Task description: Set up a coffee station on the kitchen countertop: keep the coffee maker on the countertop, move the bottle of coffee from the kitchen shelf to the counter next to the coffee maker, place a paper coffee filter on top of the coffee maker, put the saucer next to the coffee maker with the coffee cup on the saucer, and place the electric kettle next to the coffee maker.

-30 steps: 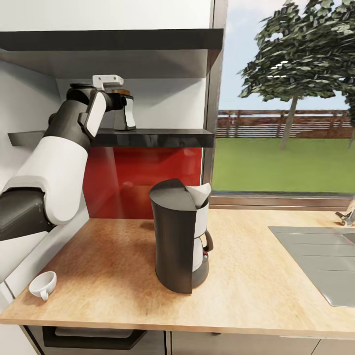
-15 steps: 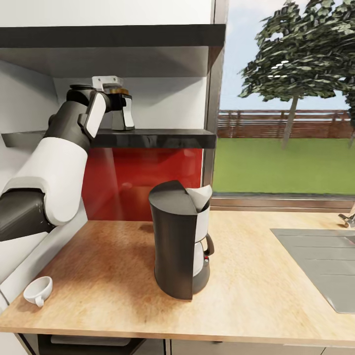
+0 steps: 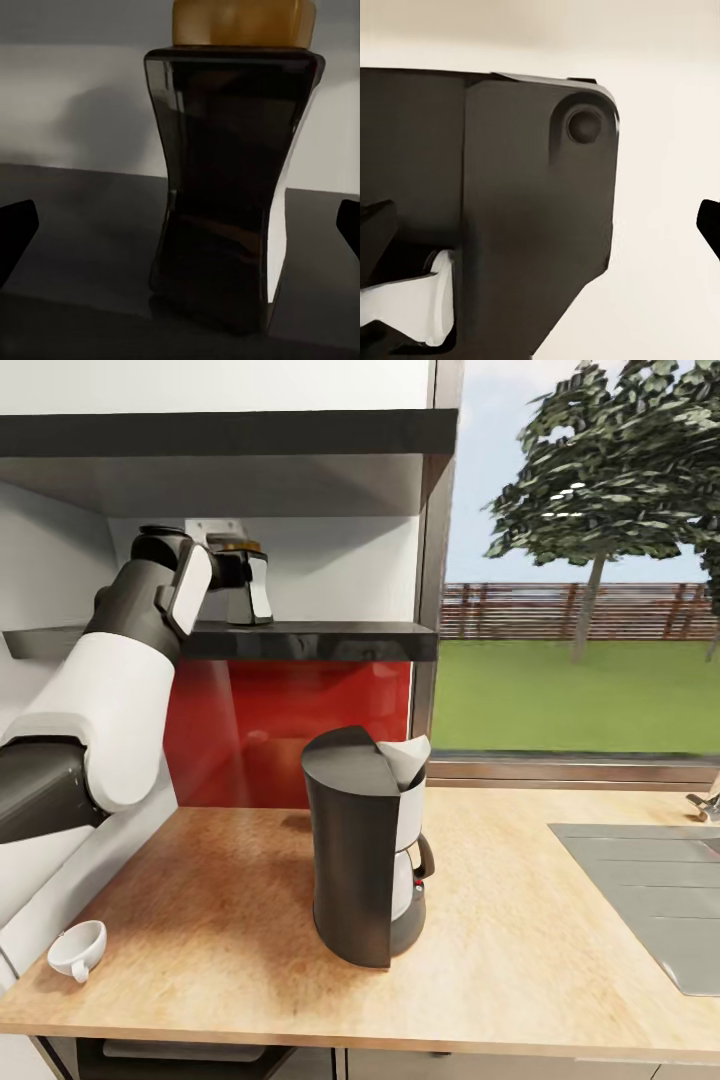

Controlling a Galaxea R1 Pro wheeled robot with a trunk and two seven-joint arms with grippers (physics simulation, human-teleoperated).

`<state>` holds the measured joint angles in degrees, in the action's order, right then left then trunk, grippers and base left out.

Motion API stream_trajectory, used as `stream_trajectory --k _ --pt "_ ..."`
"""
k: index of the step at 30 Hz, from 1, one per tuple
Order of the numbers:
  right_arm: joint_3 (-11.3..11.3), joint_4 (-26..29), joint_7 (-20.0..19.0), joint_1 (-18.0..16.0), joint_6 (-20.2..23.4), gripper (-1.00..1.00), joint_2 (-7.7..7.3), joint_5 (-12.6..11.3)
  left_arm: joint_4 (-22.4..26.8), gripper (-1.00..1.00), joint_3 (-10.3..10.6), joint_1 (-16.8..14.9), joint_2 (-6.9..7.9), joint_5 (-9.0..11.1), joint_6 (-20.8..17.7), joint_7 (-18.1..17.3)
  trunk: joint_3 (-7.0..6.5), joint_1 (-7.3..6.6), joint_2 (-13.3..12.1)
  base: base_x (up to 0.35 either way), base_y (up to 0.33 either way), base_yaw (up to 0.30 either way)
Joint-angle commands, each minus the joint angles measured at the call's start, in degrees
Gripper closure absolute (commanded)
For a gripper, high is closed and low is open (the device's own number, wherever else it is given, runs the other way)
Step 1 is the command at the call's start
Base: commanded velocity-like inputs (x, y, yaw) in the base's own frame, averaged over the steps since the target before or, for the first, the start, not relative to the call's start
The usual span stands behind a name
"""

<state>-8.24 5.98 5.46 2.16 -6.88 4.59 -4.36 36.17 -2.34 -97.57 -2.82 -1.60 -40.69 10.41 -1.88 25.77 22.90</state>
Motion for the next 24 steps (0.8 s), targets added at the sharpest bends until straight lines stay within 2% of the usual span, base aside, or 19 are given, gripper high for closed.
stream_trajectory --k 1,11,20,24 --pt "-0.47 0.41 0.25 0.04 -0.08 -1.00 0.01 -0.47 -0.18 -1.00 -0.25 -0.34 -0.09 -0.15 -0.56 0.04 0.01 0.02 0.02 0.000 0.000 0.000" --pt "-0.46 2.90 0.25 0.04 -0.07 -1.00 0.07 -0.47 -0.09 -1.00 -0.42 -0.28 -0.37 -0.05 -0.97 0.00 0.01 0.02 0.02 0.008 0.000 0.000" --pt "-0.38 2.74 0.26 0.04 -0.07 -1.00 0.07 -0.41 -0.71 -1.00 -0.54 -0.08 -0.38 0.28 -0.97 -0.01 0.01 0.02 0.02 0.287 0.000 0.000" --pt "-0.41 2.65 0.27 0.04 0.08 -1.00 0.07 -0.46 -0.32 -1.00 -0.50 1.14 -0.35 0.25 -0.98 0.04 0.01 0.02 0.02 0.060 0.000 0.000"
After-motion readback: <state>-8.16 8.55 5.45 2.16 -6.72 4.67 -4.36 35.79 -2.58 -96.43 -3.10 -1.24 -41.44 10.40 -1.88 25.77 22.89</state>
